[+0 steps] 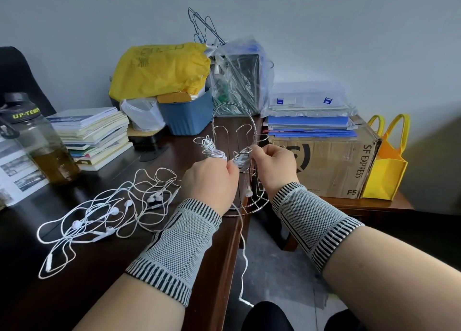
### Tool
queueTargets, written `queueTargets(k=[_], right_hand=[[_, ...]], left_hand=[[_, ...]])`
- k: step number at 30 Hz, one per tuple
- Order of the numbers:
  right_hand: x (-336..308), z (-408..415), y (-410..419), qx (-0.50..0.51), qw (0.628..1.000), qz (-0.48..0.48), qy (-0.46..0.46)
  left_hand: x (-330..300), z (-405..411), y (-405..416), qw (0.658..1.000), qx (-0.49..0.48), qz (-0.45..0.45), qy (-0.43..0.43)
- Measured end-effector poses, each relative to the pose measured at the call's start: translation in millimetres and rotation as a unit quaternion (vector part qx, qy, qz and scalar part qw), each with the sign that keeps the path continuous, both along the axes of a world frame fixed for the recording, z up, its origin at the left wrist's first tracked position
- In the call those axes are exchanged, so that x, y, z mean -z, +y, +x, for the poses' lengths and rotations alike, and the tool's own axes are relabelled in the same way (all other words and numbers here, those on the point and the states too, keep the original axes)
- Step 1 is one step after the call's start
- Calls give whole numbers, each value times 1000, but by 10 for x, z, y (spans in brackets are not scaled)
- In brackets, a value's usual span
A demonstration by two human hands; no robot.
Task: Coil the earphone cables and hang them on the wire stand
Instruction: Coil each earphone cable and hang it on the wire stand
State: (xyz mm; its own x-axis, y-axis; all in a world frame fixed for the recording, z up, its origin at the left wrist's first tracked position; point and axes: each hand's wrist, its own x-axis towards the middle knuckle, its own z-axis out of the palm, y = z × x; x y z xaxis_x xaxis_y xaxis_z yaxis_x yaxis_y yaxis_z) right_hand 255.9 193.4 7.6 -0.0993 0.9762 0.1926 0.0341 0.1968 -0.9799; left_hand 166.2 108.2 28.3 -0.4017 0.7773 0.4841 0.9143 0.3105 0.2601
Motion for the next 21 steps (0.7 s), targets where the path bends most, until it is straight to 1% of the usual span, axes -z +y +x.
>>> queueTargets(k=[2,4,6,8,10,15,18,21], right_hand=[[6,0,-4,-2,1000,1,-4],[10,-4,-8,-4,1000,-6,0],[16,-9,-10,-6,1000,-11,-3],[22,-4,-14,-8,1000,-11,-2],[42,8,-18,-13,1000,-5,1],[94,52,-42,-28,999,24,27],[137,92,-83,-52,995,83,17],[228,111,-109,-65,982,177,-34]], left_hand=[[43,-16,-23,1000,15,-9,-26],[92,-52,-10,994,41,-14,-100],[156,-88,3,978,69,4,-196],[198,-93,-11,968,65,33,-239],[244,-87,-48,967,72,43,-240],[334,-93,-132,976,103,35,-186],[350,-98,-150,980,116,41,-160],[287,-41,-206,980,138,40,-134]])
